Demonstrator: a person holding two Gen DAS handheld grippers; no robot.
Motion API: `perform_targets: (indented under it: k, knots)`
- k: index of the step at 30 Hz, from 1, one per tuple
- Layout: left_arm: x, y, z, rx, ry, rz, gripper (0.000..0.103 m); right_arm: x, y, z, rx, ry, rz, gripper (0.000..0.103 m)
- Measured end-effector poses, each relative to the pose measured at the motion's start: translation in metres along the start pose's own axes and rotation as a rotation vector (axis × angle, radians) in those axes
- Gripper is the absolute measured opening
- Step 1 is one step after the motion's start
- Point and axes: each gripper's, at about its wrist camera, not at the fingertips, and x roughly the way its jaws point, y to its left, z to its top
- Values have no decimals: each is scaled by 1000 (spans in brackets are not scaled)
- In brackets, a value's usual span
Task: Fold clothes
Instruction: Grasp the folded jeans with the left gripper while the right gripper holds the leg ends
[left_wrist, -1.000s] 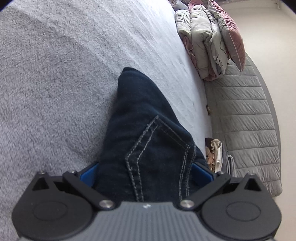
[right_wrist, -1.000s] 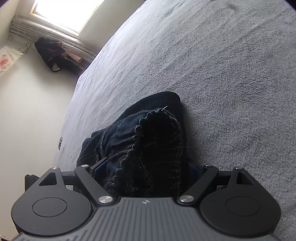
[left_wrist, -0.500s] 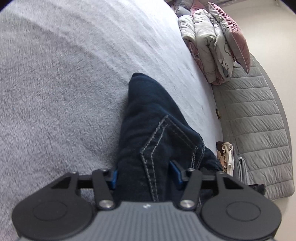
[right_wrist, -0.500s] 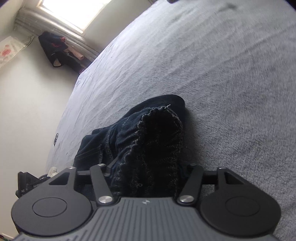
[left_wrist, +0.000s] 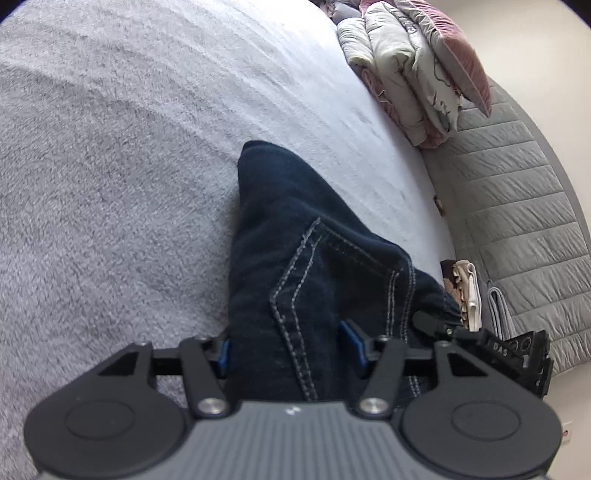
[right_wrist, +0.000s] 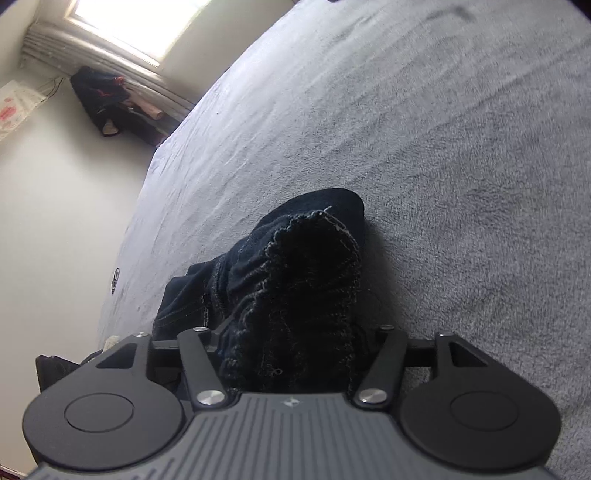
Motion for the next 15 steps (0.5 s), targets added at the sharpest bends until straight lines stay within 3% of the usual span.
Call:
perform_targets:
  k: [8,15]
  knots:
    - [6,9,-6,8,-3,-3,69,4,-11,-8,55,7,24,73]
    - [7,1,-14,28,-30,-2,85,4,-7,-14,12,-6,22,75]
